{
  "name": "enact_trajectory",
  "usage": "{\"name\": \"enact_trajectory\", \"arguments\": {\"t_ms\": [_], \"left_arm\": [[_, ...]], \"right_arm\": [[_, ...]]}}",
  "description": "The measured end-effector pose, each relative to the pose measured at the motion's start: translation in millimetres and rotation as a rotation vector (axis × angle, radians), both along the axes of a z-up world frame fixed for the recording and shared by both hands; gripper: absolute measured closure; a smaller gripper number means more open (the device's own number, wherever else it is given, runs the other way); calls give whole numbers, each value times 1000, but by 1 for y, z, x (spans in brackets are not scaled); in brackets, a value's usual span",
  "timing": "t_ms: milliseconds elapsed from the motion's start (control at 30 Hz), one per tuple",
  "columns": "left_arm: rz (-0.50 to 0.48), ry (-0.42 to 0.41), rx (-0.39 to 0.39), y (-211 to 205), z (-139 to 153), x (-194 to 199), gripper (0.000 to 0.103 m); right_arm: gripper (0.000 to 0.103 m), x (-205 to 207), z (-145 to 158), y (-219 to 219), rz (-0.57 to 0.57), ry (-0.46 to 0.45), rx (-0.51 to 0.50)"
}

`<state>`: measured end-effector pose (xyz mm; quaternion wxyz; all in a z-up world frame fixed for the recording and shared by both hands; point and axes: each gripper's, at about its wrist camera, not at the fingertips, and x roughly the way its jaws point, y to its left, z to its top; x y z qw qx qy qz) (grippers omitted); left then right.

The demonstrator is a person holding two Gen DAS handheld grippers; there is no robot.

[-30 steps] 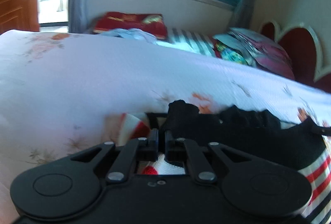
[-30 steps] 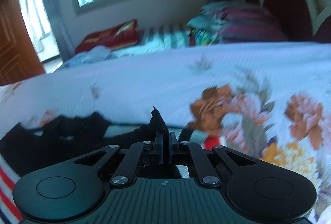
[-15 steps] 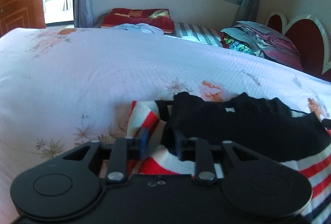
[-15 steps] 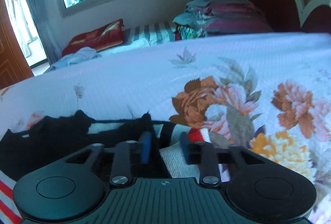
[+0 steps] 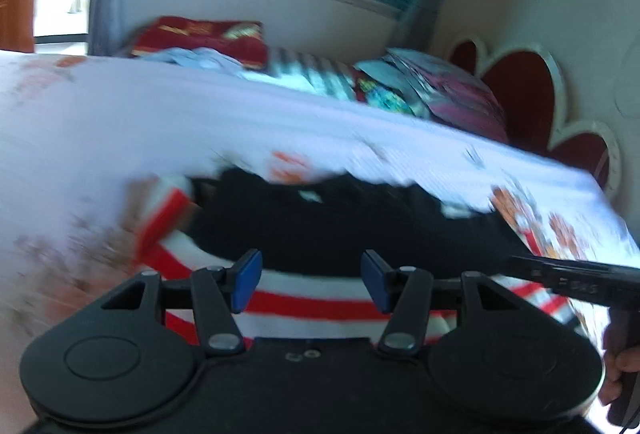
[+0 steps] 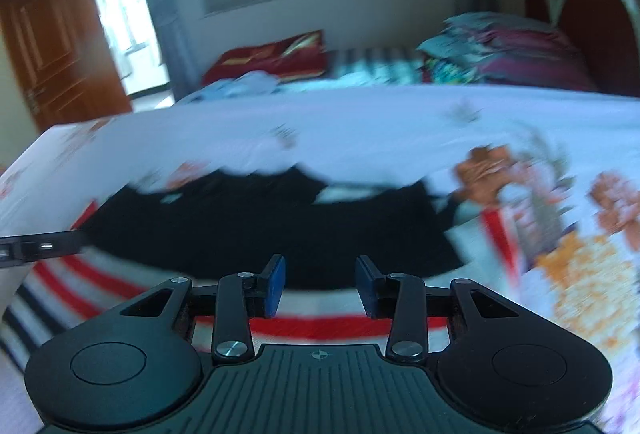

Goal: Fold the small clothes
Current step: 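Open both grippers and release the folded hem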

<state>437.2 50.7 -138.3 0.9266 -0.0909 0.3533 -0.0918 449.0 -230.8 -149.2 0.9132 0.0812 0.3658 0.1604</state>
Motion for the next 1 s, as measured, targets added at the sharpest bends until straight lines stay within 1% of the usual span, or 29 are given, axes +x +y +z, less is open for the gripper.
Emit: {"name": "enact_trajectory", "arguments": {"t_ms": [67,133,167,233,300,500,633,733,800,867,933,1000], "left_arm": [[-20,15,20,-12,-9,-3,50],[-33,52,47,-19,-20,-5,50],[-31,67,64,-19,-25,-6,50],[-21,59,96,-11,-35,-10,50],[-11,54,99,0,-38,-17,50],[27,67,111,23,-35,-29,51],[38,72,120,28,-32,-33,51],[52,82,128,27,-29,-35,51],[68,82,136,25,-24,-39,51],[73,71,143,21,-17,-44,48],[59,58,135,17,-11,-50,47],[43,60,125,13,-11,-54,45]], "right_arm": [[63,-5,-6,13,26,11,-6],[63,-9,-12,22,55,13,-35],[63,-12,-15,26,62,13,-57],[63,-17,-23,26,71,13,-99],[63,-24,-26,16,74,-8,-121],[63,-37,-30,-25,10,-15,-148],[63,-42,-32,-40,-22,-8,-160],[63,-46,-27,-41,-29,-4,-172],[63,-51,-21,-39,-36,-3,-153],[63,-57,-16,-36,-30,3,-115],[63,-63,-12,-28,-16,3,-96],[63,-68,-9,-16,3,-1,-100]]}}
